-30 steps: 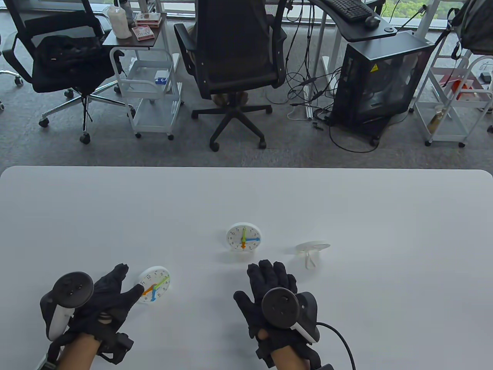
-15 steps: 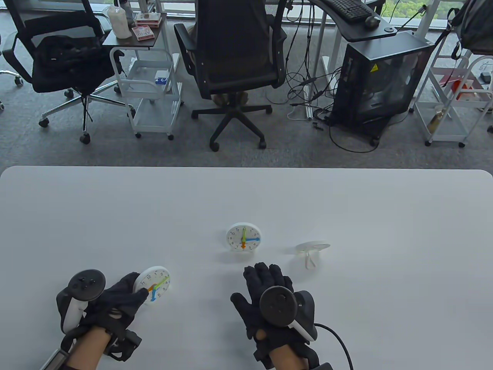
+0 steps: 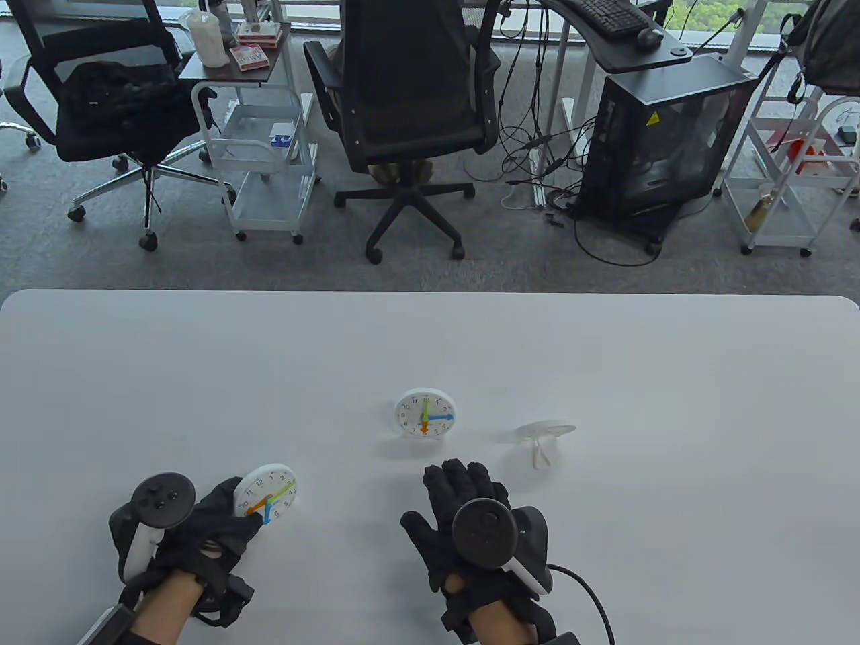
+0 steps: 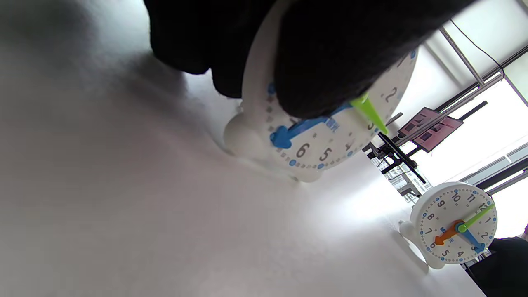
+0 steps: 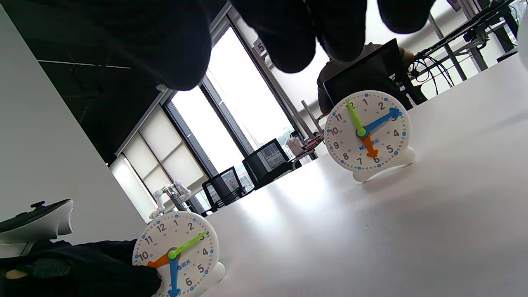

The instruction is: Turn clock hands to synchronize teaching clocks

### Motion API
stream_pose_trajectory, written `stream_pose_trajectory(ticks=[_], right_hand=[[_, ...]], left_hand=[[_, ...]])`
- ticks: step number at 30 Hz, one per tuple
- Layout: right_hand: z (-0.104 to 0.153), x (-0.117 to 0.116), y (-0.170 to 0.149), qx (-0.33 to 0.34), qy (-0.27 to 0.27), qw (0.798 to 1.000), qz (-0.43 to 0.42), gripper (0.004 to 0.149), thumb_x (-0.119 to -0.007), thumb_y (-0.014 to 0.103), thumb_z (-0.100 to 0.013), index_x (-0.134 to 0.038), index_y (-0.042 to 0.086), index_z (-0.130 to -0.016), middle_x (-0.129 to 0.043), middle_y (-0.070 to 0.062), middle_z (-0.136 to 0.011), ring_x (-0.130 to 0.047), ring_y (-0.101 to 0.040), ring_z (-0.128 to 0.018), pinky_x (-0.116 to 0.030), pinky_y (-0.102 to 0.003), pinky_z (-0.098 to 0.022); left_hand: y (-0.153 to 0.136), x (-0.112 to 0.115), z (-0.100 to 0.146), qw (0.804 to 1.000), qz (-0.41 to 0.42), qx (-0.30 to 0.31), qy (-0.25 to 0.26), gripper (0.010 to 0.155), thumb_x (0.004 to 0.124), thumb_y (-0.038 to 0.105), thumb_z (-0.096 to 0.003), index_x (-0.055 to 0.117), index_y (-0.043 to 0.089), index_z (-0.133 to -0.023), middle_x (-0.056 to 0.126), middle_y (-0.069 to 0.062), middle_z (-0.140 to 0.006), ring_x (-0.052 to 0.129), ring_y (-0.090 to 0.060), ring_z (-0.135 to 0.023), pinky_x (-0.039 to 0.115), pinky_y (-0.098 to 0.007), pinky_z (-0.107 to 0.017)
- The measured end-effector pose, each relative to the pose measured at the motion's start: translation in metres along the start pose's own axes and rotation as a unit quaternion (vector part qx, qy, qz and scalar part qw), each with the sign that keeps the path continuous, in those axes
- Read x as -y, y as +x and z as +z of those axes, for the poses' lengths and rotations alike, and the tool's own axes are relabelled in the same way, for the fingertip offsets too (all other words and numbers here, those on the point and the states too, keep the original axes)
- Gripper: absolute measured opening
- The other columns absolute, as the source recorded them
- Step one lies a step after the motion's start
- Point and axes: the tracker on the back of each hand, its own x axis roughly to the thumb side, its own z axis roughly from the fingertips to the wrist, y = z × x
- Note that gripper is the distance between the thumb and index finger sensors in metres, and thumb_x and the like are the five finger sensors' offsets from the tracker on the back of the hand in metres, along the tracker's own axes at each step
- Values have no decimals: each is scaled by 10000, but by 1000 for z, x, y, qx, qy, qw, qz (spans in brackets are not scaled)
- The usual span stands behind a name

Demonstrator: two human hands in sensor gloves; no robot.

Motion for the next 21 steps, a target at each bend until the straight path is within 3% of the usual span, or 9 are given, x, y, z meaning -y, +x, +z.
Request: stream_pose_trajectory(ticks=[9, 21], right_hand=[[0, 0, -1, -3, -2, 1000, -4, 758, -728, 500, -523, -607, -42, -1039, -527, -327, -1061, -456, -668, -927, -386, -766, -572], [2, 0, 5, 13, -1, 1000, -18, 758, -725, 503, -525, -603, -39, -1042, -525, -323, -1063, -459, -664, -931, -388, -764, -574]], left_hand=[[-1, -3, 0, 998, 59, 4, 13, 628, 944, 293, -450, 670, 139, -994, 984, -77, -851, 926, -416, -801, 574, -713, -619], [18, -7, 8, 980, 187, 64, -12, 697, 922, 302, -459, 581, 125, -1040, 1011, -63, -813, 967, -396, -758, 624, -694, -608]])
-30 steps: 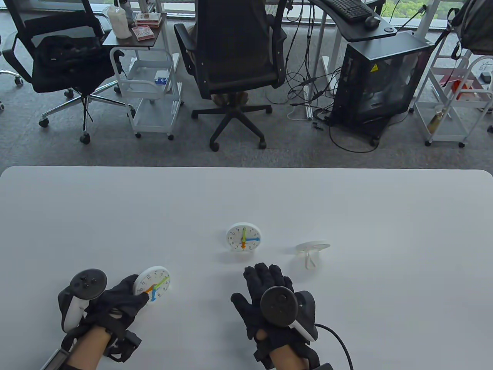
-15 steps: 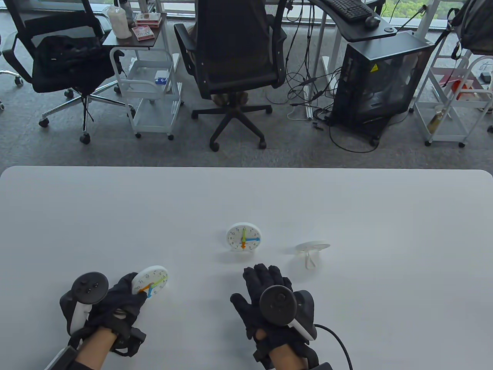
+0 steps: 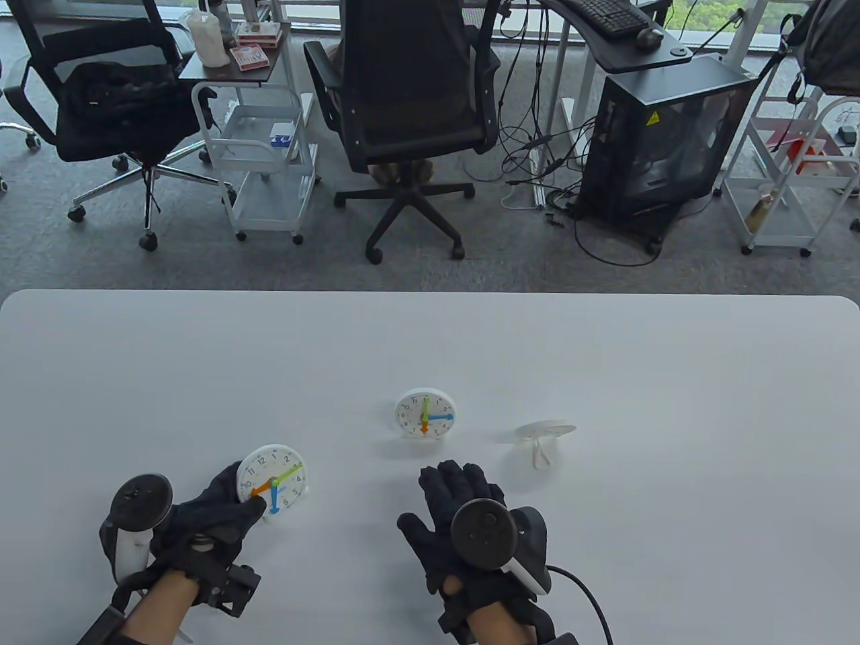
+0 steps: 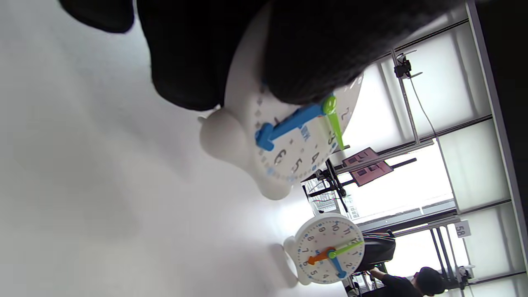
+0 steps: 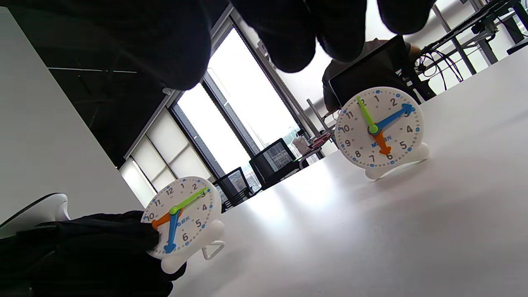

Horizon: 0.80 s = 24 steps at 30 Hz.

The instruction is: Turn clock hands to synchronize teaching clocks

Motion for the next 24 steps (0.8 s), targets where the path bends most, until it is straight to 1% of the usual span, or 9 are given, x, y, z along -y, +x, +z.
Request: stream_pose_trajectory(ticks=[6, 11, 16, 20, 24], right_hand=[[1, -3, 6, 11, -3, 999, -33, 769, -723, 507, -525, -579, -37, -1050, -521, -320, -1065, -472, -662, -929, -397, -763, -575], [2, -7, 12, 17, -3, 995, -97, 785, -720, 511, -526, -537, -32, -1063, -527, -313, -1064, -502, -654, -927, -417, -758, -577], [3, -13, 17, 17, 3, 987, -158, 789, -731, 506, -523, -517, -24, -1067, -589, -290, -1042, -603, -624, -904, -469, -747, -576], [3, -18, 18, 8, 13, 979, -204, 779, -746, 489, -521, -518, -22, -1062, -673, -254, -1003, -710, -574, -866, -524, -732, -571], [2, -24, 18, 2, 26, 968, -251, 754, -768, 468, -513, -553, -18, -1047, -750, -208, -957, -792, -516, -828, -575, -714, -567]], left_hand=[[16, 7, 6, 998, 28, 52, -29, 714, 902, 311, -471, 542, 137, -1063, 1009, -71, -808, 964, -401, -743, 627, -694, -604], [29, 15, 13, 993, 41, 91, -58, 730, 878, 312, -483, 494, 142, -1080, 995, -78, -810, 951, -408, -736, 619, -699, -603], [42, 24, 23, 985, 52, 132, -95, 744, 854, 315, -494, 447, 139, -1092, 981, -82, -813, 937, -415, -729, 610, -705, -604], [52, 30, 29, 977, 60, 176, -109, 741, 855, 324, -493, 457, 147, -1091, 1001, -84, -790, 952, -414, -705, 623, -703, -598], [59, 36, 35, 970, 58, 191, -135, 740, 857, 325, -494, 459, 151, -1093, 1003, -83, -786, 952, -417, -698, 624, -704, -597]])
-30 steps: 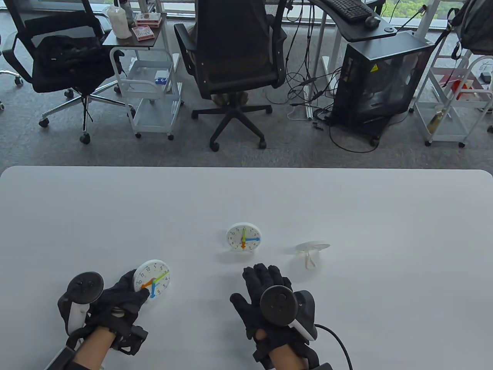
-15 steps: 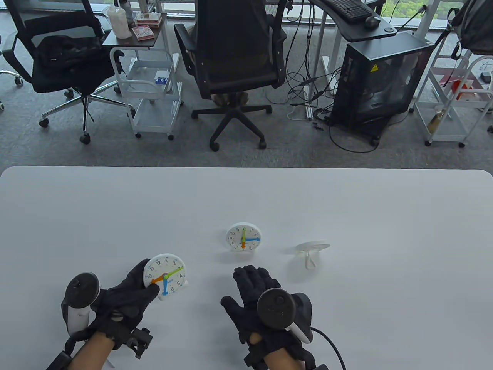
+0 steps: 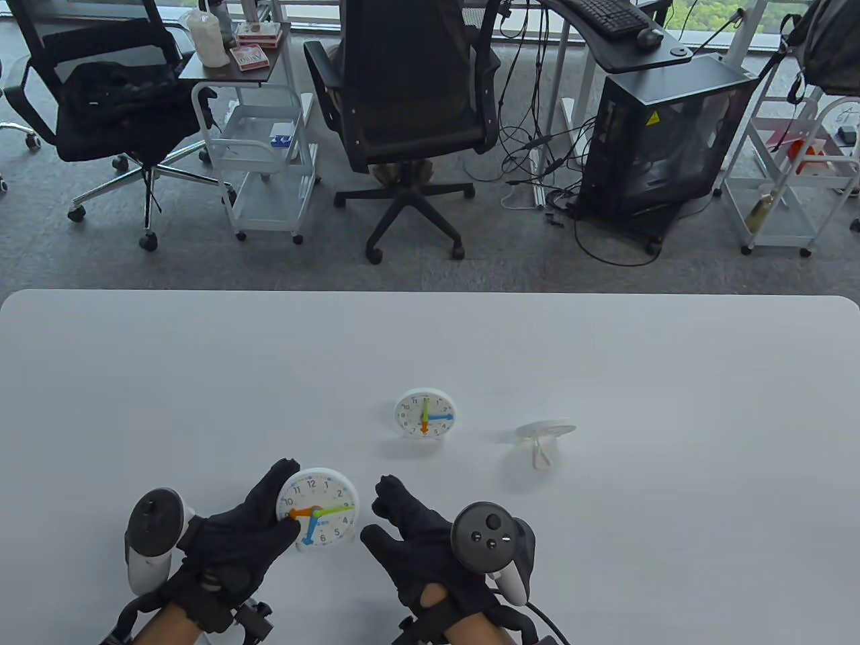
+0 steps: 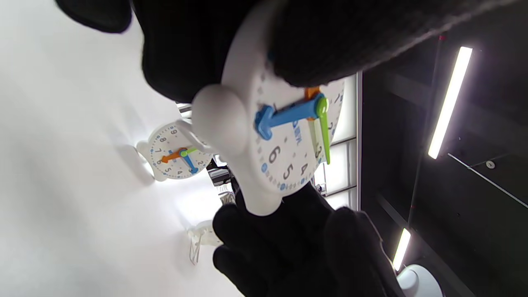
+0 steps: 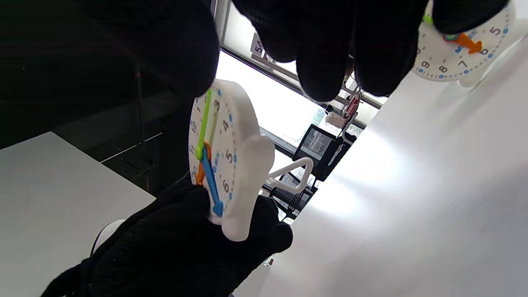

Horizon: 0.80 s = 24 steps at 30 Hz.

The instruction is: Turn clock hands to synchronize teaching clocks

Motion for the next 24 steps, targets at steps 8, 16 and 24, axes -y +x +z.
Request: stream_pose_trajectory(ticks=[8, 16, 24], right_hand=[[-3, -8, -1, -2, 32, 998, -50, 644, -815, 414, -497, -693, -7, -968, -903, -100, -807, -941, -382, -702, -658, -675, -553], [-2, -2, -1, -1, -14, 999, -33, 577, -837, 366, -480, -762, -21, -902, -959, -88, -723, -996, -340, -622, -703, -648, -527], [-3, -5, 4, 12, -11, 1000, 8, 558, -858, 370, -465, -804, -21, -859, -990, -78, -675, -1032, -315, -585, -725, -637, -519]], left_hand=[[9, 9, 3, 1000, -5, 9, -26, 740, 858, 324, -497, 457, 151, -1095, 1001, -86, -787, 946, -421, -702, 619, -707, -597], [8, 12, 3, 1000, 8, 15, -18, 749, 834, 445, -518, 463, 154, -1101, 947, -94, -879, 897, -432, -788, 577, -725, -608], [4, 9, 7, 999, -4, -20, 43, 653, 781, 533, -527, 674, 117, -1018, 1038, -95, -756, 969, -431, -687, 622, -706, -583]])
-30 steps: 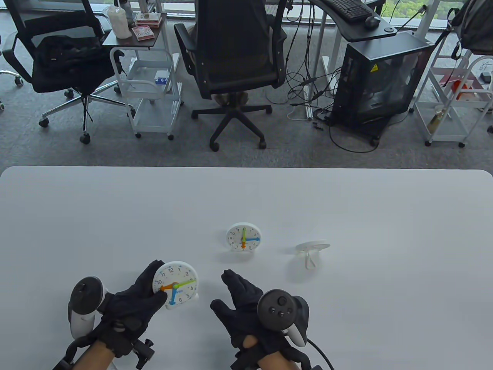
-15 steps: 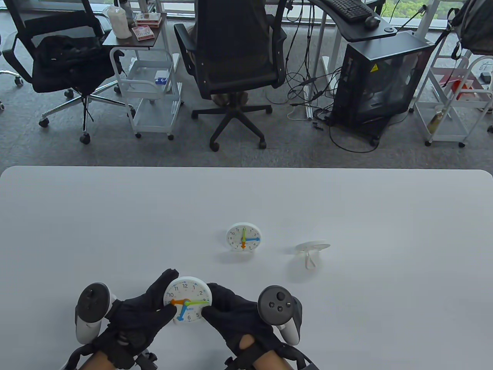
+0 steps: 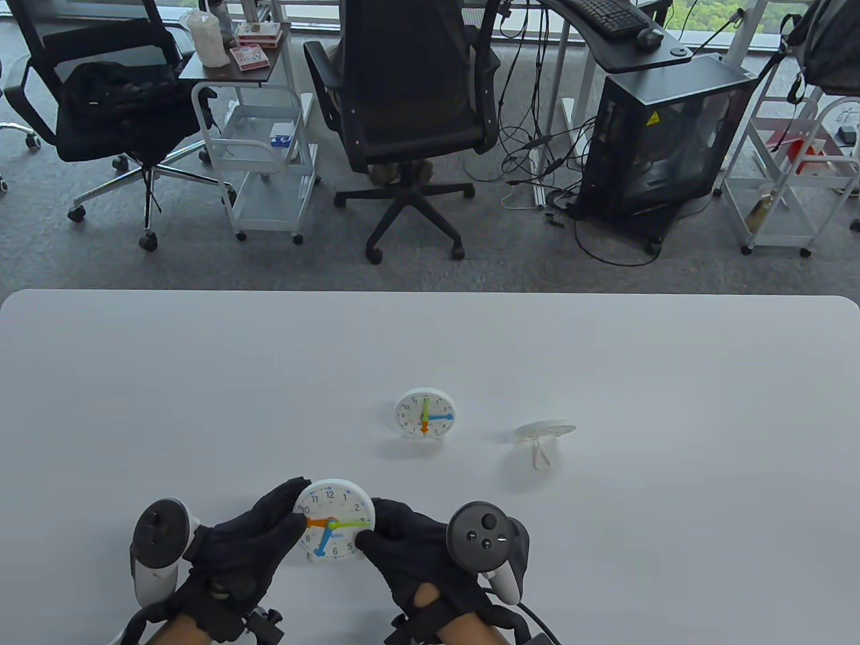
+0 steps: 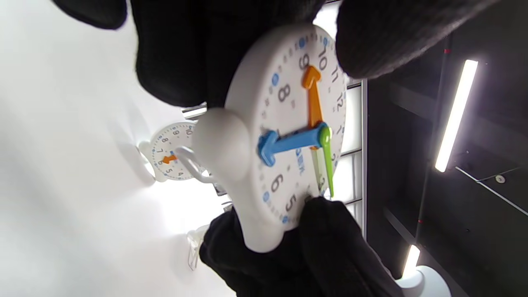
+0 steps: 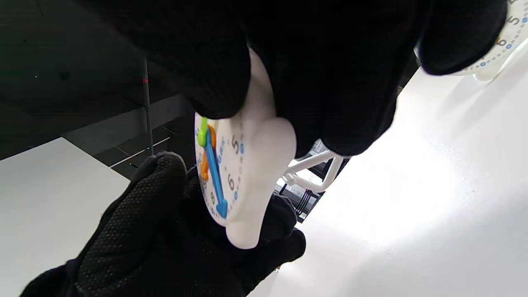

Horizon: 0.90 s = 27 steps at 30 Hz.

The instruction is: Turn clock hands to synchronize teaching clocks

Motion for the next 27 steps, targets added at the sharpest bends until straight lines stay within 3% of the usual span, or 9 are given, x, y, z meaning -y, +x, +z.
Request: stream_pose_trajectory(ticks=[8, 27], right_hand=[[0, -3, 1, -1, 13, 1000, 6, 560, -855, 356, -467, -796, -39, -861, -979, -94, -669, -1021, -329, -578, -712, -647, -520], [0, -4, 2, 0, 14, 1000, 9, 558, -853, 345, -468, -792, -47, -861, -970, -110, -658, -1010, -337, -554, -709, -649, -514]], left_hand=[[0, -1, -1, 1000, -12, -21, -1, 537, 842, 458, -510, 788, 134, -934, 1074, -55, -678, 1015, -396, -624, 658, -686, -576], [0, 2, -1, 998, -19, -44, -34, 635, 998, 380, -434, 715, 145, -953, 1018, -34, -717, 987, -375, -647, 655, -682, -594]])
